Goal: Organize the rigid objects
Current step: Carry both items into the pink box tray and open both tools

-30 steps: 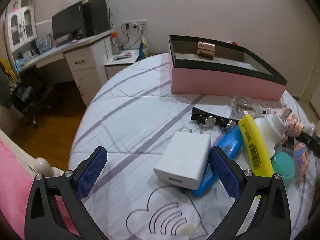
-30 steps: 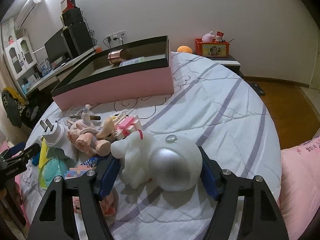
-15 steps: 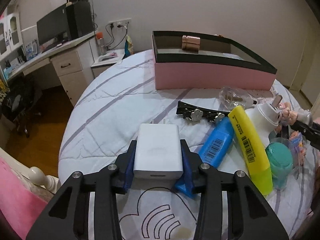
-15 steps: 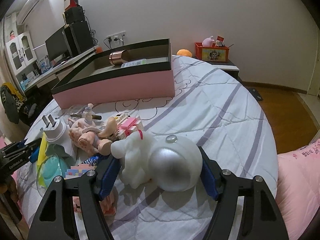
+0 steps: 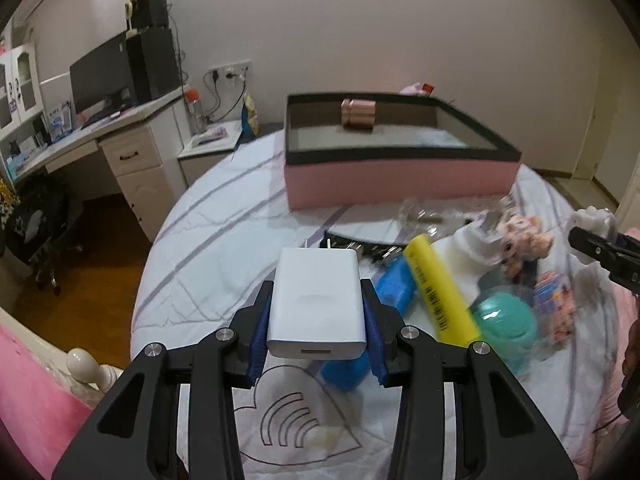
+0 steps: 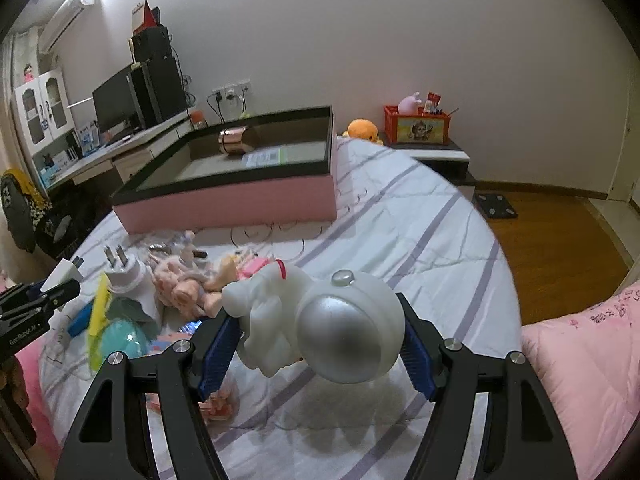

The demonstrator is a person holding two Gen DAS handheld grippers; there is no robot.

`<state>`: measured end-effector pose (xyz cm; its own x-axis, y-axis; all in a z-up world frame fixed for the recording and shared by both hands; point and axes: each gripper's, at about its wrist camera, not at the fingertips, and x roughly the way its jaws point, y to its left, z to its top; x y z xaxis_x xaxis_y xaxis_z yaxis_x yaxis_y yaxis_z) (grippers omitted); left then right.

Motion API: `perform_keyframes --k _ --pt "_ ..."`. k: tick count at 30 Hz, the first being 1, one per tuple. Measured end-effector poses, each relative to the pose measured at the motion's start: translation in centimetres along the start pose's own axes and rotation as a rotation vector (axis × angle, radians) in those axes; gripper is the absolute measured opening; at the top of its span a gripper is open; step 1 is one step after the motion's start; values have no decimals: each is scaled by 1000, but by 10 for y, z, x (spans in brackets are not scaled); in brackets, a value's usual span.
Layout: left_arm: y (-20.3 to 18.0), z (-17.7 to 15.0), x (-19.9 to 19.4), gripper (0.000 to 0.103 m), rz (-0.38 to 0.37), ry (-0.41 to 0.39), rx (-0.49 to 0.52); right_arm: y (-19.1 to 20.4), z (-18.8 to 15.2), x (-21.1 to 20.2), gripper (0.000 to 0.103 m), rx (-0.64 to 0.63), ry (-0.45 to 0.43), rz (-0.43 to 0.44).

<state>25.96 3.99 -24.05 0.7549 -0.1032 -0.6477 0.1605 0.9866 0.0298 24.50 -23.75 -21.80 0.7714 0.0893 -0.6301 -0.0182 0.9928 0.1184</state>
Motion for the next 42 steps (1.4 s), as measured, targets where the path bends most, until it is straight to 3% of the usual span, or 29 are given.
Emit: perform_keyframes --k 6,12,23,33,42 --pt "-15 19 -34 41 -17 -97 18 17 20 -25 73 -31 -81 34" --pt "-31 55 -80 41 -34 -249 32 48 48 -55 73 -91 -179 81" --pt "-44 97 -139 41 1 -442 50 88 94 -103 73 -178 -347 127" --pt "-43 120 -149 41 61 -513 48 95 114 -111 73 -193 -399 140" --pt "-39 139 -127 41 90 -497 53 97 121 -95 73 -208 -379 139"
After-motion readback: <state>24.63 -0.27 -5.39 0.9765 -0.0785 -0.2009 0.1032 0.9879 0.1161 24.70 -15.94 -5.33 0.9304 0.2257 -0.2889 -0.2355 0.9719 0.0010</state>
